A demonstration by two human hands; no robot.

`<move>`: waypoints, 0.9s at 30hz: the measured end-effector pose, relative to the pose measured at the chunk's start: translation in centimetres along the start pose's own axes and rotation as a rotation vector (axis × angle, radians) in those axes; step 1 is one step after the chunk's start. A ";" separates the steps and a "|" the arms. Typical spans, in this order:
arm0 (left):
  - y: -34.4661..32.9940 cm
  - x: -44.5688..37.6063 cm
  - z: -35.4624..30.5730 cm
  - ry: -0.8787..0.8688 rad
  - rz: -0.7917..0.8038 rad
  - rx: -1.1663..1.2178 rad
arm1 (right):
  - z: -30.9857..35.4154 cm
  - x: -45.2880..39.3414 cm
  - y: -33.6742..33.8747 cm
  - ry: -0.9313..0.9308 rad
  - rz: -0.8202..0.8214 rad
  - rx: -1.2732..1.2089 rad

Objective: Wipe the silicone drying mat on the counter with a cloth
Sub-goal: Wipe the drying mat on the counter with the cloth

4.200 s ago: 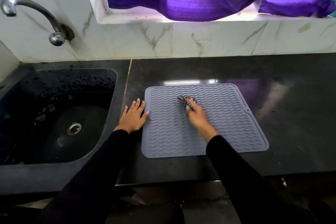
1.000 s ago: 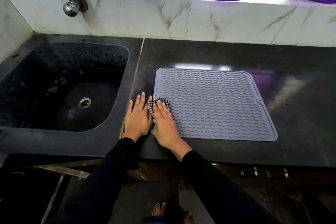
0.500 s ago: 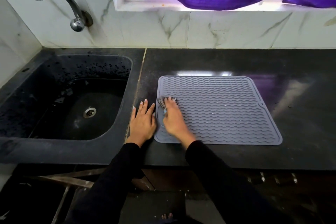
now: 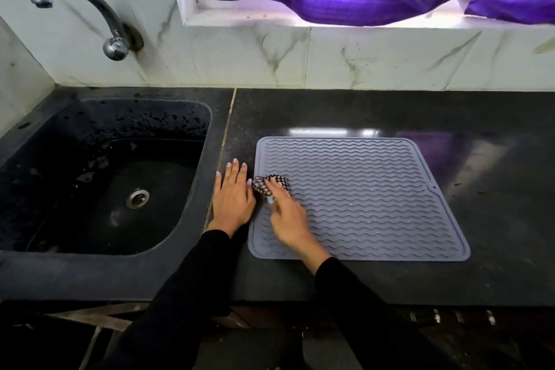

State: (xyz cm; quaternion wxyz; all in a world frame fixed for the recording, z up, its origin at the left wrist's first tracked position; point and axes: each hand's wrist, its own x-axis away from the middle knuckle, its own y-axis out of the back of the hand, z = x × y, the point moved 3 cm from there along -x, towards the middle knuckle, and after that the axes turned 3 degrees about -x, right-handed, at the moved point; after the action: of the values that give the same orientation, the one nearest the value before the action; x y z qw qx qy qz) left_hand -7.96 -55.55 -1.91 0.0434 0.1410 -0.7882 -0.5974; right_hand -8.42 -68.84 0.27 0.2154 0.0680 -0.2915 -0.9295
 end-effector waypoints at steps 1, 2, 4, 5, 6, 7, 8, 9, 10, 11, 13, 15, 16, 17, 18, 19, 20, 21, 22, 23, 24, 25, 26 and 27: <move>0.0 -0.4 -0.2 -0.012 0.016 0.005 | -0.2 -0.7 1.2 -0.089 -0.036 -0.251; 0.0 -0.7 -0.4 -0.031 0.032 0.009 | -0.4 -1.3 2.3 -0.189 -0.106 -0.509; -0.4 -1.5 -0.7 -0.064 0.051 0.001 | -0.9 -2.7 4.4 -0.274 -0.318 -0.576; -0.6 -2.0 -0.8 -0.068 0.063 -0.005 | -0.8 -3.4 5.1 -0.257 -0.356 -0.483; -0.8 -2.3 -0.9 -0.066 0.078 -0.007 | -0.6 -3.9 5.7 -0.191 -0.362 -0.307; -1.1 -2.7 -0.9 -0.065 0.091 -0.010 | -0.5 -4.3 5.8 -0.127 -0.344 -0.131; -1.3 -2.8 -0.9 -0.064 0.097 -0.014 | -0.4 -4.7 5.4 -0.076 -0.298 -0.002; -1.5 -2.8 -0.8 -0.064 0.094 -0.022 | -0.7 -5.0 4.7 -0.050 -0.233 0.092; -1.7 -2.9 -0.8 -0.063 0.087 -0.029 | -1.1 -5.1 3.6 -0.033 -0.168 0.202; -1.9 -2.9 -0.7 -0.061 0.079 -0.036 | -1.5 -5.2 2.5 -0.014 -0.109 0.337; -2.0 -3.0 -0.6 -0.061 0.077 -0.052 | -2.3 -5.1 1.0 0.016 -0.107 0.512; -2.1 -3.1 -0.6 -0.059 0.065 -0.063 | -2.8 -5.0 0.4 0.025 -0.159 0.553; -2.1 -3.1 -0.6 -0.059 0.056 -0.066 | -2.9 -5.0 0.2 0.023 -0.164 0.561; -2.1 -3.0 -0.6 -0.061 0.049 -0.071 | -3.0 -5.1 0.3 0.031 -0.160 0.575; -2.1 -3.0 -0.6 -0.062 0.049 -0.077 | -2.9 -5.3 0.4 0.043 -0.154 0.578; -2.2 -3.0 -0.6 -0.062 0.049 -0.081 | -3.0 -5.4 0.5 0.043 -0.137 0.581; -2.2 -3.1 -0.6 -0.062 0.048 -0.084 | -3.0 -5.5 0.8 0.046 -0.127 0.560; -2.2 -3.1 -0.6 -0.060 0.048 -0.086 | -2.9 -5.4 1.2 0.050 -0.115 0.523; -2.1 -3.1 -0.6 -0.059 0.049 -0.084 | -2.7 -5.3 1.7 0.054 -0.120 0.471; -2.1 -3.1 -0.7 -0.059 0.050 -0.081 | -2.8 -5.3 2.2 0.045 -0.129 0.395; -2.0 -3.1 -0.7 -0.057 0.053 -0.077 | -2.9 -5.5 3.0 0.012 -0.151 0.268; -1.9 -3.0 -0.7 -0.057 0.060 -0.070 | -3.3 -5.8 3.8 -0.059 -0.161 0.078; -1.8 -3.0 -0.7 -0.056 0.068 -0.061 | -3.6 -6.1 4.8 -0.151 -0.165 -0.189; -1.8 -2.9 -0.8 -0.055 0.074 -0.051 | -3.8 -6.3 5.9 -0.262 -0.175 -0.495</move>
State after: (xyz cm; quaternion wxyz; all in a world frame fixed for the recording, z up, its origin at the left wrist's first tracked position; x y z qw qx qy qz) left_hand -4.66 -55.90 -3.07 0.0472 0.0942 -0.7784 -0.6189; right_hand 0.35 -72.31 0.51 0.1048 -0.0824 -0.0741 -0.9883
